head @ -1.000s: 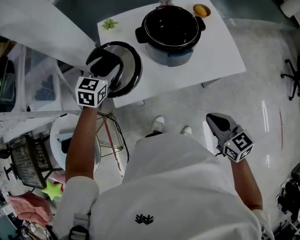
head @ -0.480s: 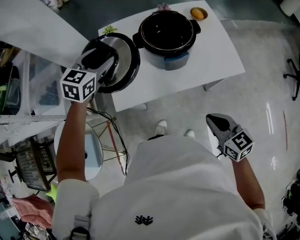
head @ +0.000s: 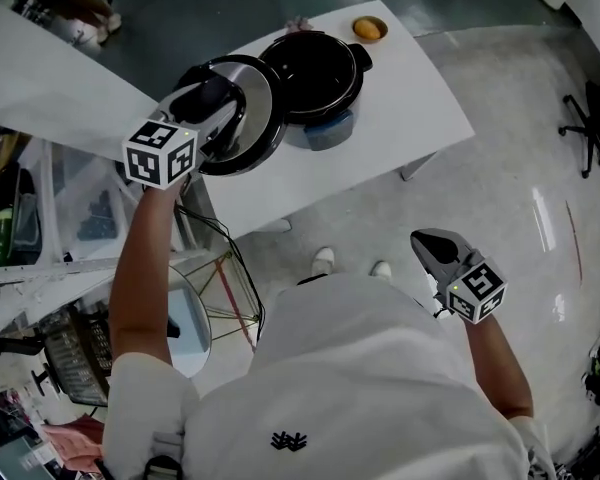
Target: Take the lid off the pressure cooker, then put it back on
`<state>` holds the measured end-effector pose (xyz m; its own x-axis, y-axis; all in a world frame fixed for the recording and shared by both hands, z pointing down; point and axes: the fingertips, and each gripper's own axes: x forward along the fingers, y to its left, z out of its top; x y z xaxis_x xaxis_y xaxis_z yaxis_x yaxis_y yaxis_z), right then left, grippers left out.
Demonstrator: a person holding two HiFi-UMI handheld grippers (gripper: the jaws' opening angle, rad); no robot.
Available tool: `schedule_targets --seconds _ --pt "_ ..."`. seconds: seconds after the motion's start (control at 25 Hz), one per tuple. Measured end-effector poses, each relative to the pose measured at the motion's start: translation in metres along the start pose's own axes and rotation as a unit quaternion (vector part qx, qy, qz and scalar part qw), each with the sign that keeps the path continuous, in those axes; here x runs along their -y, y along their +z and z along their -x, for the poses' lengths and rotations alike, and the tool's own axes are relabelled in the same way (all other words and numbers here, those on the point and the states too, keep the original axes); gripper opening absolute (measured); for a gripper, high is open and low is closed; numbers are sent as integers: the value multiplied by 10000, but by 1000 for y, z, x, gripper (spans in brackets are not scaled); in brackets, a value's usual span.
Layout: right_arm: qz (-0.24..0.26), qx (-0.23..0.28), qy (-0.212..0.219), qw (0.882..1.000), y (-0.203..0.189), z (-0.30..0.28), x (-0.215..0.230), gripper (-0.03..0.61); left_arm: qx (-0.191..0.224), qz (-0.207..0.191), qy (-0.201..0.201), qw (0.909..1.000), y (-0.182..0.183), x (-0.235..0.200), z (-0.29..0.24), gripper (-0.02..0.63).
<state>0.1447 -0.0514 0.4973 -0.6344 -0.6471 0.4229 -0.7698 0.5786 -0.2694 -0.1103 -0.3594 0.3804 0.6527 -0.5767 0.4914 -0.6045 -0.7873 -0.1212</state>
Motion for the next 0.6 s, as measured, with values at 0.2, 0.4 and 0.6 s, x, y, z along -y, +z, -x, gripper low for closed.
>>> schedule_targets --seconds 0.2,0.4,0.6 --pt "-135 63 -261 9995 -4 13 13 14 -33 -119 -264 9996 17 9 -34 285" --pt "-295 134 -503 9982 -8 22 21 14 -89 -241 -567 9981 31 20 -68 285" --pt "-420 183 -697 9965 -12 29 28 14 -125 -310 -824 9960 43 29 -104 285"
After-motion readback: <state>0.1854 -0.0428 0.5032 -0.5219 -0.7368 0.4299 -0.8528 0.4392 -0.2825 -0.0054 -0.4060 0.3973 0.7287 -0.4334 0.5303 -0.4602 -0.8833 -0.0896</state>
